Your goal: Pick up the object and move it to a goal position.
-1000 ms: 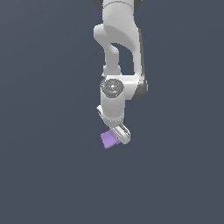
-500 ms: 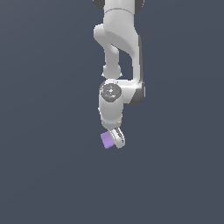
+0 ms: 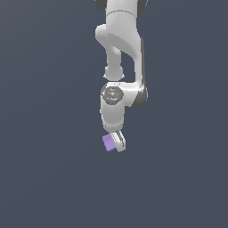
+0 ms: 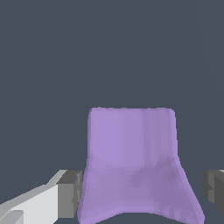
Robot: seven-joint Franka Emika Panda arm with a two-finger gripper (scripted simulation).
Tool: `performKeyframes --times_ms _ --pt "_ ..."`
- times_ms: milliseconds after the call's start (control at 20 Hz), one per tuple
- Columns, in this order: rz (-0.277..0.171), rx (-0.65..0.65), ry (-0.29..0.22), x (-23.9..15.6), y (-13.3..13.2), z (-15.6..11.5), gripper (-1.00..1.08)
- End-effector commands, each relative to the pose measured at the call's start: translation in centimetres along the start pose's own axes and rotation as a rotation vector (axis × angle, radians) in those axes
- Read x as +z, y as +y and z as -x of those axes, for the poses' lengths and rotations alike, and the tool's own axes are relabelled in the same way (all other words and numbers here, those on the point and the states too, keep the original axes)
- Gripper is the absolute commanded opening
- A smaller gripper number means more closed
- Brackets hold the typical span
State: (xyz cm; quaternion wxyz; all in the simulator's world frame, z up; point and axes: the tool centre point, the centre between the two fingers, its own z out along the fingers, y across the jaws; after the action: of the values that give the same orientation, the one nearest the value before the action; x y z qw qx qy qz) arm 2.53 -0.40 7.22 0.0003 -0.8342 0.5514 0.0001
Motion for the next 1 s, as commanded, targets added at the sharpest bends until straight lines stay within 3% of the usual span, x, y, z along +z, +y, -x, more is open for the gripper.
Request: performKeyframes --times_ms 0,650,700,950 --pt "0.001 0.001 0.000 0.5 0.0 0.0 1.00" --pt "0.000 0.005 0.000 4.9 0.0 0.0 1.00" --pt "0.000 0.005 0.000 4.9 0.0 0.0 -1.00" --pt "0.000 0.005 0.000 4.9 0.0 0.0 -1.00"
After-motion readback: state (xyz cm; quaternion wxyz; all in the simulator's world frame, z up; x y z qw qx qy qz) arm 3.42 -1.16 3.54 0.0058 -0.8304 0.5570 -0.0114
